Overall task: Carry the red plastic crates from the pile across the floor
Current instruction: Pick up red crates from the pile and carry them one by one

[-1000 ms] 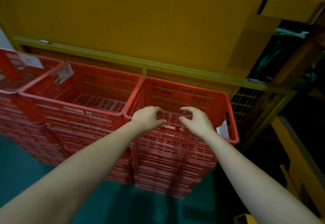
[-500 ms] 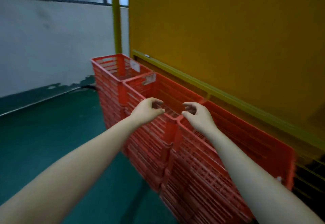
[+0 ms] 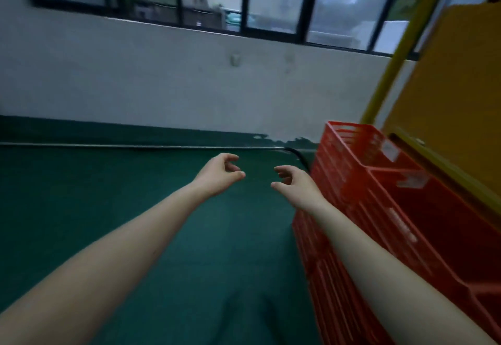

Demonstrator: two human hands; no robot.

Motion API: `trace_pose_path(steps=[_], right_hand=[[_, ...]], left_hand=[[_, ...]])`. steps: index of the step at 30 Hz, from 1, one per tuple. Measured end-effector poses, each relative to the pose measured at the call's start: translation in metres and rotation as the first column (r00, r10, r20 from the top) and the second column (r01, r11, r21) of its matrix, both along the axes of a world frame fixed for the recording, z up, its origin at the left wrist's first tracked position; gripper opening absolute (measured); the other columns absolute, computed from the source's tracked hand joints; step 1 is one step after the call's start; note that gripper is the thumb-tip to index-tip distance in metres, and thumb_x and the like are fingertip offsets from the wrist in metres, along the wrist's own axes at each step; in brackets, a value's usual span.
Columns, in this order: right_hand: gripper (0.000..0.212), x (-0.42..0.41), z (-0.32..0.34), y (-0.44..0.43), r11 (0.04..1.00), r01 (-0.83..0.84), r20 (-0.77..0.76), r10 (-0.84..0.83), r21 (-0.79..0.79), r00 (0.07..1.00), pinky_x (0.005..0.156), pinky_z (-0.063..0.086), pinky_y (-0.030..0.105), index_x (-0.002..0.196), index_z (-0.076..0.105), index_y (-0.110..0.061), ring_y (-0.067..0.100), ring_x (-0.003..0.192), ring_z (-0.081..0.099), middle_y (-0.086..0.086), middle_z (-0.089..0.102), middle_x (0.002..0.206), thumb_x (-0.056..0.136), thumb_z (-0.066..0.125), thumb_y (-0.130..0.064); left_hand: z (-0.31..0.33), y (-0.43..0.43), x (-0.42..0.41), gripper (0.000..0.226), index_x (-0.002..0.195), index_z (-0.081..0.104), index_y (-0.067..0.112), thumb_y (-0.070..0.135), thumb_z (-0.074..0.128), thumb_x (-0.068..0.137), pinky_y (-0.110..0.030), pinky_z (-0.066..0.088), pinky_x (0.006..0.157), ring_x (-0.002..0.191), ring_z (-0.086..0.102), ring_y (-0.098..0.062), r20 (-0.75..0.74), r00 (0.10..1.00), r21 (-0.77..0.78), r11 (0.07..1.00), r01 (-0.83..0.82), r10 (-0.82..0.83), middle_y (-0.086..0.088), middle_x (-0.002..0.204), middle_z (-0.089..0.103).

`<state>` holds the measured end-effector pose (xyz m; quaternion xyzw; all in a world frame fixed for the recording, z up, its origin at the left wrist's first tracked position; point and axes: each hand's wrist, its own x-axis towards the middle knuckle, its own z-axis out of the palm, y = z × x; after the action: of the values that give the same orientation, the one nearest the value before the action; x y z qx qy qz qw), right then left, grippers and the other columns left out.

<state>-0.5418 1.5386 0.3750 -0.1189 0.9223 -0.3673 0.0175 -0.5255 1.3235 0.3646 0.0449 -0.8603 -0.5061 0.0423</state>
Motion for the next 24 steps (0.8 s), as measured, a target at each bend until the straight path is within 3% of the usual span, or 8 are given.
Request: trace_pose_path(steps=[4,9,15,24], right_hand=[[0.049,-0.026,0.000,-0.124,0.985,-0.172,0.008,0.173,-0.020,0.985,0.097,0.047,0.033,0.133,0.055,-0.027,0.011,0.114,0.056,-0.004,0.059,0.128,0.085,0.067,-0.030],[0.053,-0.046,0.000,-0.281,0.934,-0.352,0.014,0.353,-0.054,0.935,0.084,0.042,0.024,0.136,0.053,-0.025,0.011,0.115,0.054,-0.004,0.057,0.130,0.085,0.068,-0.029],[0.053,-0.057,-0.003,-0.442,0.851,-0.519,-0.003,0.520,-0.075,0.854,0.088,0.044,0.026,0.136,0.051,-0.025,0.012,0.115,0.054,-0.004,0.058,0.129,0.086,0.067,-0.029],[0.055,-0.093,-0.013,-0.673,0.639,-0.769,-0.017,0.769,-0.014,0.639,0.087,0.045,0.026,0.136,0.051,-0.025,0.013,0.116,0.054,-0.001,0.057,0.131,0.084,0.069,-0.030]], left_hand=[[0.000,-0.117,0.011,0.051,0.129,0.052,0.023,0.031,0.071,0.083,-0.036,0.053,0.088,0.095,0.063,-0.011,-0.006,0.984,-0.024,0.983,-0.180,0.180,0.011,0.104,0.066],[0.001,-0.260,0.027,0.050,0.129,0.053,0.022,0.030,0.070,0.084,-0.031,0.050,0.088,0.098,0.062,-0.011,0.003,0.934,-0.091,0.930,-0.355,0.357,0.009,0.109,0.064],[-0.003,-0.404,0.054,0.050,0.130,0.052,0.021,0.029,0.070,0.084,-0.032,0.052,0.087,0.100,0.062,-0.012,0.018,0.853,-0.118,0.848,-0.517,0.522,0.006,0.113,0.063],[-0.019,-0.581,0.075,0.050,0.131,0.052,0.022,0.029,0.070,0.085,-0.025,0.049,0.085,0.101,0.061,-0.010,0.036,0.657,-0.134,0.655,-0.743,0.753,0.006,0.117,0.062]])
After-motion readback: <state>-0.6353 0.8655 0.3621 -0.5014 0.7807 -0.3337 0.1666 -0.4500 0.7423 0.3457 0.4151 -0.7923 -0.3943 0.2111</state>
